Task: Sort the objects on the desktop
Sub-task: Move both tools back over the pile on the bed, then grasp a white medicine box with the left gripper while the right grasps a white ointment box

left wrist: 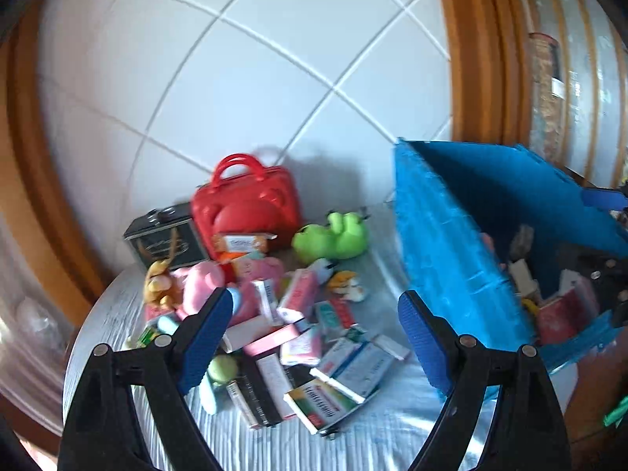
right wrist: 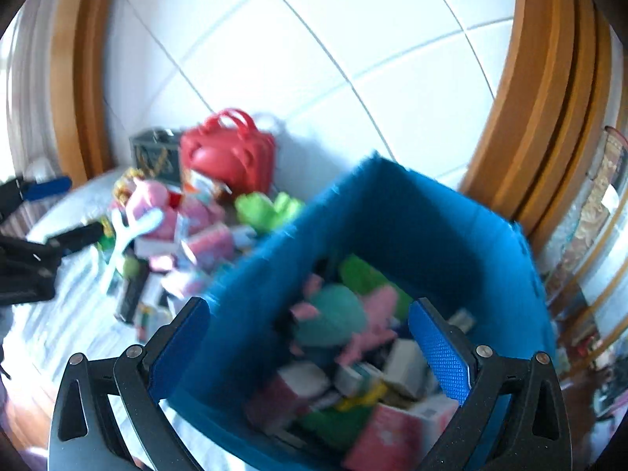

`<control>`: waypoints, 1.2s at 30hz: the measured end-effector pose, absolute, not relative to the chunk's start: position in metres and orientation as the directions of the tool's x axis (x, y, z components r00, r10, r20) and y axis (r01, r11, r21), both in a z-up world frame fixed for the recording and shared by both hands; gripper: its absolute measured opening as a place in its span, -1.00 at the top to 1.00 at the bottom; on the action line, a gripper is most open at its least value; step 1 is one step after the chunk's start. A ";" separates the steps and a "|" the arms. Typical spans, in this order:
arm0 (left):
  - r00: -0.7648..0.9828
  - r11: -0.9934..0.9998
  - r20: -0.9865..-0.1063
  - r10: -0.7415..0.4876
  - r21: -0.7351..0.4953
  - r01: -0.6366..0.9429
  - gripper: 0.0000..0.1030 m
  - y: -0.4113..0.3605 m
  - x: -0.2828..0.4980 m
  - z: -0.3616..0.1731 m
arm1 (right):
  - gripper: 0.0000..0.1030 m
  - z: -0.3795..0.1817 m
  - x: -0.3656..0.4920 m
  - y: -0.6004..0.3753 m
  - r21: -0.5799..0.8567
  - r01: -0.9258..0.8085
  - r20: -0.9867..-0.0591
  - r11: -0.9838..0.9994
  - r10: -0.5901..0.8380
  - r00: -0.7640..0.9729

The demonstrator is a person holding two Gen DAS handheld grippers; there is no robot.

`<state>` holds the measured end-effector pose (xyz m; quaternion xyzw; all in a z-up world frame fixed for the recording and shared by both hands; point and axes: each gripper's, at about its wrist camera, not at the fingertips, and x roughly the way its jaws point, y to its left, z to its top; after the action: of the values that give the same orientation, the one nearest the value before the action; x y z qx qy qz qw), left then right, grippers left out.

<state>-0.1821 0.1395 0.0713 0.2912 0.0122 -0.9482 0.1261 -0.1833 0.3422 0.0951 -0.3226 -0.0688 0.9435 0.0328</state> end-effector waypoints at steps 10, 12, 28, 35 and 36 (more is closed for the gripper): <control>-0.701 -0.916 -0.661 -0.268 -0.051 0.398 -0.68 0.040 -0.146 -0.006 | -0.99 0.070 -0.218 0.256 -0.033 0.125 -0.570 -0.992 -0.084 -0.817; -0.694 -0.906 -0.668 -0.269 -0.068 0.417 -0.68 0.022 -0.138 -0.024 | -1.00 0.059 -0.228 0.241 -0.020 0.138 -0.581 -0.990 -0.101 -0.808; -0.514 -0.823 -0.832 -0.207 -0.136 0.552 -0.48 -0.042 -0.143 -0.176 | -1.00 -0.111 -0.297 0.196 0.006 0.003 -0.784 -1.000 -0.007 -0.621; -0.461 -0.822 -0.875 -0.145 -0.153 0.549 -0.36 -0.043 -0.174 -0.214 | -1.00 -0.138 -0.319 0.218 0.071 -0.102 -0.836 -0.992 -0.003 -0.549; -0.452 -0.821 -0.882 -0.136 -0.155 0.549 -0.36 -0.043 -0.179 -0.218 | -1.00 -0.141 -0.323 0.220 0.084 -0.107 -0.844 -0.991 -0.013 -0.536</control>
<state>-0.1786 -0.0426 -0.2182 0.4805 0.2149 -0.8245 0.2078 -0.3233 0.2204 -0.1406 -0.4809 0.0627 0.8741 0.0269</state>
